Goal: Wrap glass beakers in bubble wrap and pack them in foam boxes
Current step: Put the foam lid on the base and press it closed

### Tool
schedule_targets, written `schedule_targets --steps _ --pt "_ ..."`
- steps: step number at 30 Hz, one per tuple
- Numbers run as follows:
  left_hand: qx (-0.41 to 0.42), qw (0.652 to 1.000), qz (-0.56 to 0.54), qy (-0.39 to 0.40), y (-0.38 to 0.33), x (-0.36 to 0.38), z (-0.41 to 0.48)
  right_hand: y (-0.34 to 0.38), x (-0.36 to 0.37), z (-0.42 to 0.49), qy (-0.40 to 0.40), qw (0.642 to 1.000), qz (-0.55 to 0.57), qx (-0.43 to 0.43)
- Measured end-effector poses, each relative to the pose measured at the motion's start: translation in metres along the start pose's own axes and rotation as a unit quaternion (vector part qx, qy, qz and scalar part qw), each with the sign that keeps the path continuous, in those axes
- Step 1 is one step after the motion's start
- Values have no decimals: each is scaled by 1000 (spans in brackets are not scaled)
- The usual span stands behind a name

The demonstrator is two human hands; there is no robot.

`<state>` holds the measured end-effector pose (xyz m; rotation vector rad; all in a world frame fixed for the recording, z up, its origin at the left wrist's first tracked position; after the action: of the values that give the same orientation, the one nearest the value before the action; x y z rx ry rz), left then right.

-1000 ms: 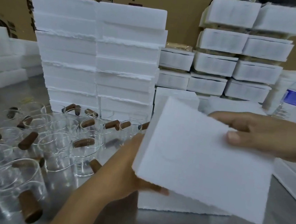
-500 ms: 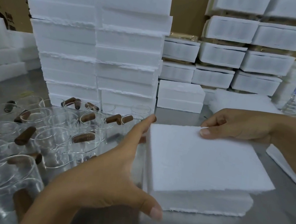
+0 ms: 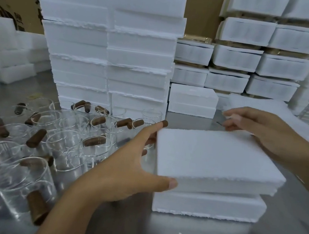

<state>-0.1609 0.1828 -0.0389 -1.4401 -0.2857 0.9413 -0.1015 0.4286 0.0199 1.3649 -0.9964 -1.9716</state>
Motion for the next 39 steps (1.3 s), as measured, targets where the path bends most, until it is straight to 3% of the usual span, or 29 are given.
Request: schedule_targets --steps 2,4,10,20,31,39 --pt "4 1000 -12 -4 -1 -1 0 -16 -6 -18 -23 996 88 21" --pt "6 1000 -23 -3 -3 -1 1 -31 7 -38 12 985 161 54" --pt "-9 999 -50 1 -4 4 3 -39 38 -63 7 928 358 101" --pt "-30 999 -34 22 -1 13 5 -59 35 -64 -40 943 299 141" --pt "-23 992 -101 77 0 13 4 -55 37 -62 -39 950 305 54" --pt "-49 997 -54 23 4 9 4 -64 40 -56 -20 949 310 58"
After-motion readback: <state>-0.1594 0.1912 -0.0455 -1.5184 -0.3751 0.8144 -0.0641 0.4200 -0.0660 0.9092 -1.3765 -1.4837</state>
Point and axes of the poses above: each hand's wrist, its own z-axis towards the middle knuckle, its own x-axis out of the palm, y = z × x, the point moved 6 cm from there along z, towards the middle knuckle, and after that the axes turned 6 degrees about -z, right-handed, at the moved point
